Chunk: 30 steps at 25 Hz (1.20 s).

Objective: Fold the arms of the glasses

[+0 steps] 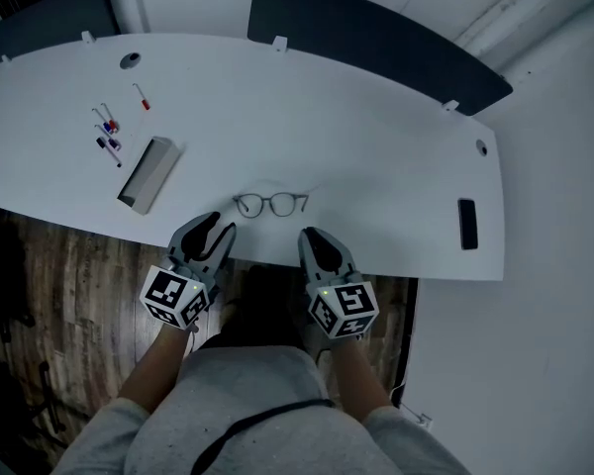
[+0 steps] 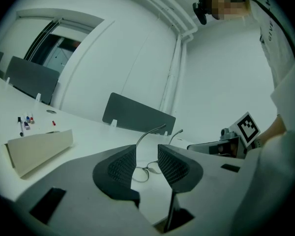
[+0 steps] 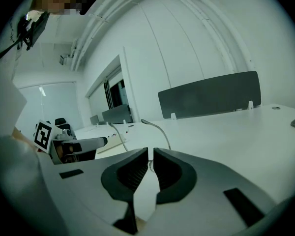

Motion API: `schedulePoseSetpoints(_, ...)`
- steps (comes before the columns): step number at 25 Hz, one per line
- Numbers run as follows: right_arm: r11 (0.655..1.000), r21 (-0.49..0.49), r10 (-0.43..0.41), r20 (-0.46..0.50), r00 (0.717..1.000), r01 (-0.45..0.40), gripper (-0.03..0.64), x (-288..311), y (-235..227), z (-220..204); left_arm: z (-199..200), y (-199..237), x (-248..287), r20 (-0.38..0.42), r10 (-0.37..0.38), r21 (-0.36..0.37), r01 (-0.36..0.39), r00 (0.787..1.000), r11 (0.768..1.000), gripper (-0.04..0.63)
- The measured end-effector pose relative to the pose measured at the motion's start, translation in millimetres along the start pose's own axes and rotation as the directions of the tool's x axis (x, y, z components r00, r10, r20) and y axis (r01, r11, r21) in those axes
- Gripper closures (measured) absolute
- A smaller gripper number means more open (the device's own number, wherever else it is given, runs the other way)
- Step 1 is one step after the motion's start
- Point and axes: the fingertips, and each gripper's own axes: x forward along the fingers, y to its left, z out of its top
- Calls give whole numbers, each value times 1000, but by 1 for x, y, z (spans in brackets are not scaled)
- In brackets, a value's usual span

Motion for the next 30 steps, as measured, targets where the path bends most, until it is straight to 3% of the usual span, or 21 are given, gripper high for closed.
schedulePoseSetpoints(4,1000,-8,15,-38,999,-16,543,16,-19,3,-2,8,19,-27,13,2,-13,1000,1000,459)
schedulePoseSetpoints(9,1000,-2,20,-74,997,-20,526,33,-41,-1,-4,19,41,-30,17,-22,-17,999,1000,459)
schedulePoseSetpoints(15,998,-39,55,-93,994,-59,492,52,-48,-1,1,23,52,-45,25,21,-24,999,999,459)
schedulePoseSetpoints(18,994,-83,63,-88,994,-70,491,61,-48,4,4,25,58,-47,24,50,-22,999,999,459)
schedulePoseSetpoints(26,989,-128,65,-78,995,-75,492,74,-49,10,-1,28,67,-59,14,37,-12,998,999,460)
schedulePoseSetpoints(30,988,-141,60,-82,995,-71,534,76,-52,9,-5,29,70,-52,11,36,-9,999,999,476)
